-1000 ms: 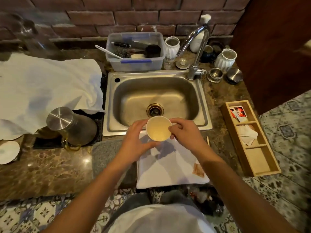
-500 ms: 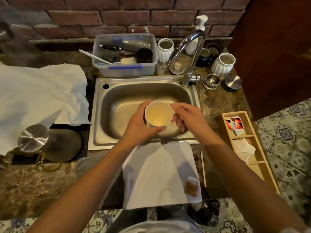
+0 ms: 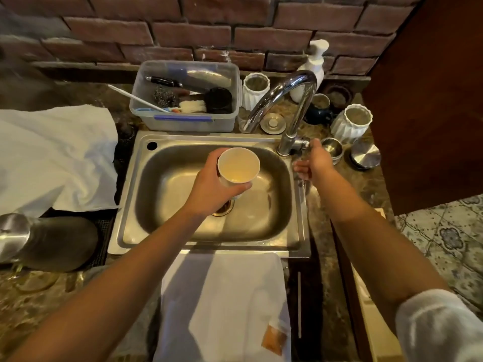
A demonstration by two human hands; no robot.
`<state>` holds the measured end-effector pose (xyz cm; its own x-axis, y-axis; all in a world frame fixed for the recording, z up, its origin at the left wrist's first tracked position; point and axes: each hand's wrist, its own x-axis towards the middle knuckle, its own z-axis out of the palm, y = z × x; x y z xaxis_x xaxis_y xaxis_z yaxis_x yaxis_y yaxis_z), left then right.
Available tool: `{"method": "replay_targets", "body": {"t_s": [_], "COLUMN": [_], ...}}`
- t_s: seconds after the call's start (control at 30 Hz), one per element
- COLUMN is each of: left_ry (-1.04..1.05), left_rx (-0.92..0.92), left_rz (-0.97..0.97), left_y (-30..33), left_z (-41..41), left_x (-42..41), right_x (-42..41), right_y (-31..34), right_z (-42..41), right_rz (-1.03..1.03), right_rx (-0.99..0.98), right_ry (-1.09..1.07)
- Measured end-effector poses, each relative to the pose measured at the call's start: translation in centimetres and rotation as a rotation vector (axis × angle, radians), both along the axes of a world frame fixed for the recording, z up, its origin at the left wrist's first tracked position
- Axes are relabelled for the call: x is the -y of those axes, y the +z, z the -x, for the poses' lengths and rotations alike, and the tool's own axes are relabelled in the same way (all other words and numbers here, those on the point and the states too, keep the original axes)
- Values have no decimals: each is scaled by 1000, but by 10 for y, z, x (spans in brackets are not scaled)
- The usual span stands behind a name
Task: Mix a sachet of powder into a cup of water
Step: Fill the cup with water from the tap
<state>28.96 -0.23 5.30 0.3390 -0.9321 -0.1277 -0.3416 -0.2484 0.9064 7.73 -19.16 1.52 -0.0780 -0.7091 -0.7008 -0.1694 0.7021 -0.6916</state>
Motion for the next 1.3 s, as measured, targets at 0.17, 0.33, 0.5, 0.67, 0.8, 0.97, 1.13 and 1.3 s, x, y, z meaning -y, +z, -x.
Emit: {"method": "replay_targets", "body": {"t_s": [0.17, 0.33, 0.5, 0.67, 0.8, 0.97, 1.13, 1.3], "left_ry": [18, 0, -11, -9, -3, -4, 3, 12], "left_rx": [0, 14, 26, 32, 35, 38, 44, 52], "left_rz": [5, -7, 25, 44, 44, 36, 42, 29], "left_y": [2, 7, 11, 14, 13, 14, 12, 13], "left_z": [-1, 1, 3, 4, 5, 5, 5, 3], "left_x": [6, 11, 15, 19, 20, 18, 15, 14], "right_x": [16, 41, 54, 93, 76, 48, 48, 51], "right_y": [-13, -45, -60, -115, -82, -33, -29, -38], "right_z": [1, 13, 24, 46, 37, 19, 19, 22], "right_rz": [50, 224, 300, 278, 276, 257, 259, 264], "right_rx": [-101, -568, -749, -735, -722, -644, -604, -663], "right_ry": [1, 256, 378, 374, 365, 363, 368, 368]}}
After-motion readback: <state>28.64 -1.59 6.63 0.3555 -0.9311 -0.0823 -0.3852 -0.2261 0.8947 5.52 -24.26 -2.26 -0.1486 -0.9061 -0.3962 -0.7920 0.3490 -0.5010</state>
